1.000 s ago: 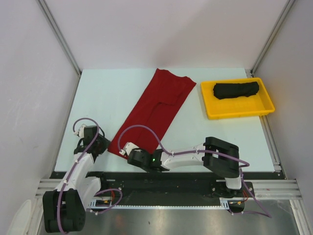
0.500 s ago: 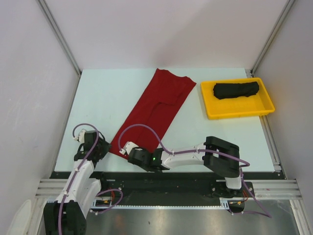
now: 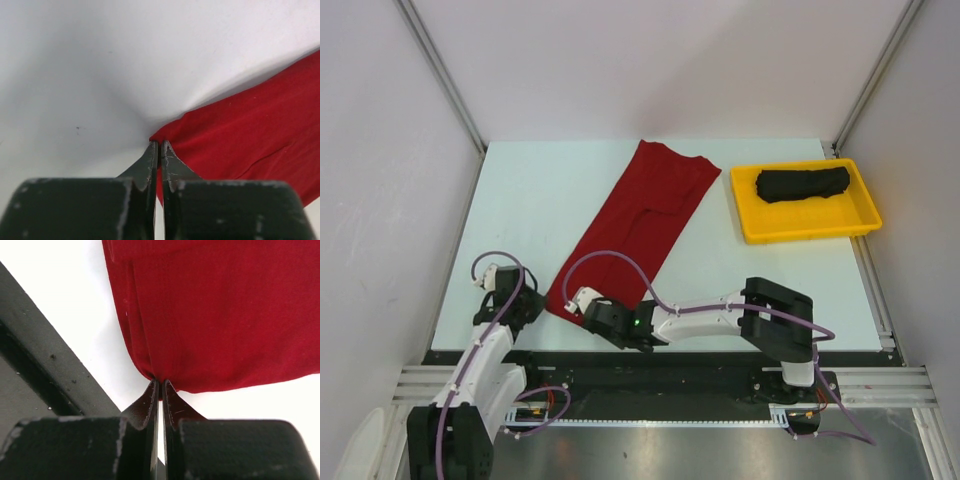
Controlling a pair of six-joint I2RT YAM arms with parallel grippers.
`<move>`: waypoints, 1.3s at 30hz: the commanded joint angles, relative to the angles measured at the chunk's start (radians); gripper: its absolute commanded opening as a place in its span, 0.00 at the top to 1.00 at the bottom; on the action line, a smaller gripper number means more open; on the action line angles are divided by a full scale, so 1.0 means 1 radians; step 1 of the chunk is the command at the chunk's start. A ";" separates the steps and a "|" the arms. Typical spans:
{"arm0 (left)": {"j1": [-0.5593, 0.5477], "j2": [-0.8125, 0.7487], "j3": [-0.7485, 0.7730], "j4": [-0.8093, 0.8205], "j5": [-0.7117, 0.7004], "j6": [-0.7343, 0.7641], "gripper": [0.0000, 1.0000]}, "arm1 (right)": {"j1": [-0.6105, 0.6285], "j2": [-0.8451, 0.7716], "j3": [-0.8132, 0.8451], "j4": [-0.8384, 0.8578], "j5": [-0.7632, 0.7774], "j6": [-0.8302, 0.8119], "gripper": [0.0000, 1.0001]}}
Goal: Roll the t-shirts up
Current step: Roll the T-shirt to the center of the board.
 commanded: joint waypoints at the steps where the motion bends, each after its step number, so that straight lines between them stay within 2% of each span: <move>1: -0.006 0.013 0.092 0.005 0.010 0.017 0.98 | -0.019 -0.093 -0.001 0.010 -0.007 0.004 0.96; 3: -0.006 0.034 0.133 0.003 0.010 0.023 0.99 | -0.032 -0.109 -0.001 0.007 -0.015 0.004 0.96; 10: -0.107 0.178 0.259 0.034 -0.001 0.002 1.00 | -0.104 -0.155 -0.001 -0.013 -0.044 0.018 0.98; 19: -0.227 0.468 0.470 0.097 -0.035 -0.046 1.00 | -0.230 -0.162 -0.001 -0.038 -0.104 0.105 1.00; 29: -0.267 0.683 0.647 0.109 -0.047 -0.044 1.00 | -0.344 -0.152 -0.001 -0.066 -0.167 0.203 1.00; 32: -0.268 0.720 0.662 0.114 -0.050 -0.038 0.99 | -0.376 -0.149 -0.001 -0.061 -0.190 0.226 0.95; 35: -0.268 0.747 0.673 0.120 -0.053 -0.027 0.98 | -0.397 -0.161 -0.001 -0.056 -0.184 0.240 0.82; 36: -0.268 0.755 0.675 0.123 -0.053 -0.026 0.98 | -0.402 -0.167 -0.003 -0.056 -0.175 0.248 0.73; 38: -0.268 0.778 0.681 0.129 -0.052 -0.020 0.96 | -0.408 -0.190 -0.001 -0.058 -0.141 0.251 0.65; 39: -0.268 0.783 0.684 0.131 -0.049 -0.017 0.95 | -0.410 -0.199 -0.001 -0.059 -0.117 0.254 0.57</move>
